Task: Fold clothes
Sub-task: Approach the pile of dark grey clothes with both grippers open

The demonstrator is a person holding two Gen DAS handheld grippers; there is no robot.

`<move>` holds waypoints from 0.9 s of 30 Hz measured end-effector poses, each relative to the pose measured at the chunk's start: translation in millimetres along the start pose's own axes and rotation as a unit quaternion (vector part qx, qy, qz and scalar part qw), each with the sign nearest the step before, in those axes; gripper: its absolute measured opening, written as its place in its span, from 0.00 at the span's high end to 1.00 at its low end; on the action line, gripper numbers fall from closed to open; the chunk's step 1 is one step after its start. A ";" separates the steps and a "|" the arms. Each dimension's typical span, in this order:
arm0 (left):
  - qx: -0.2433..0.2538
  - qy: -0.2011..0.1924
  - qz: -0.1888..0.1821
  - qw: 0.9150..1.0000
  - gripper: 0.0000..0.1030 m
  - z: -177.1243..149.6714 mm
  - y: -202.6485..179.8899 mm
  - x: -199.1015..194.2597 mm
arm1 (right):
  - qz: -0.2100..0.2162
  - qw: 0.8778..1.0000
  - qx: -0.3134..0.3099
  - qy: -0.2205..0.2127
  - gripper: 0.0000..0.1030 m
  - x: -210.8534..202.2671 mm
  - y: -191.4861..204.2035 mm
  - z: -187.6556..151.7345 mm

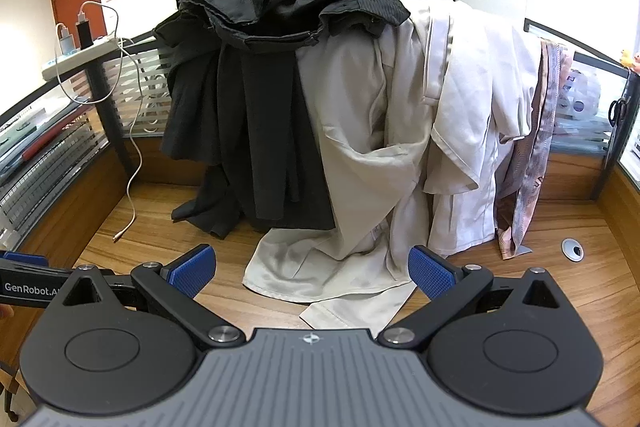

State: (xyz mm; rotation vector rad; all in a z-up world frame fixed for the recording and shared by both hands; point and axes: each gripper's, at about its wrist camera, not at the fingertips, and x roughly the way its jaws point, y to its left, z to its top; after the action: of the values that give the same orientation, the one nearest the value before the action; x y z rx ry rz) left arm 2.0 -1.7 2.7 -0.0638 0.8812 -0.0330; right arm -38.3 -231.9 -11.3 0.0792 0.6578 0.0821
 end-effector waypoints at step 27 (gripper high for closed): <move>0.027 0.002 0.016 1.000 0.00 3.4 -7.6 2.0 | 0.000 1.000 -0.004 -0.003 0.00 6.6 -8.7 3.0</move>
State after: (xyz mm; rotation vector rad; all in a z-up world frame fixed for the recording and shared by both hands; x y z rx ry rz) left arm 5.9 -9.3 3.9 0.0001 0.8849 -0.0263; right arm -30.8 -240.0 -13.8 0.0722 0.6511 0.0853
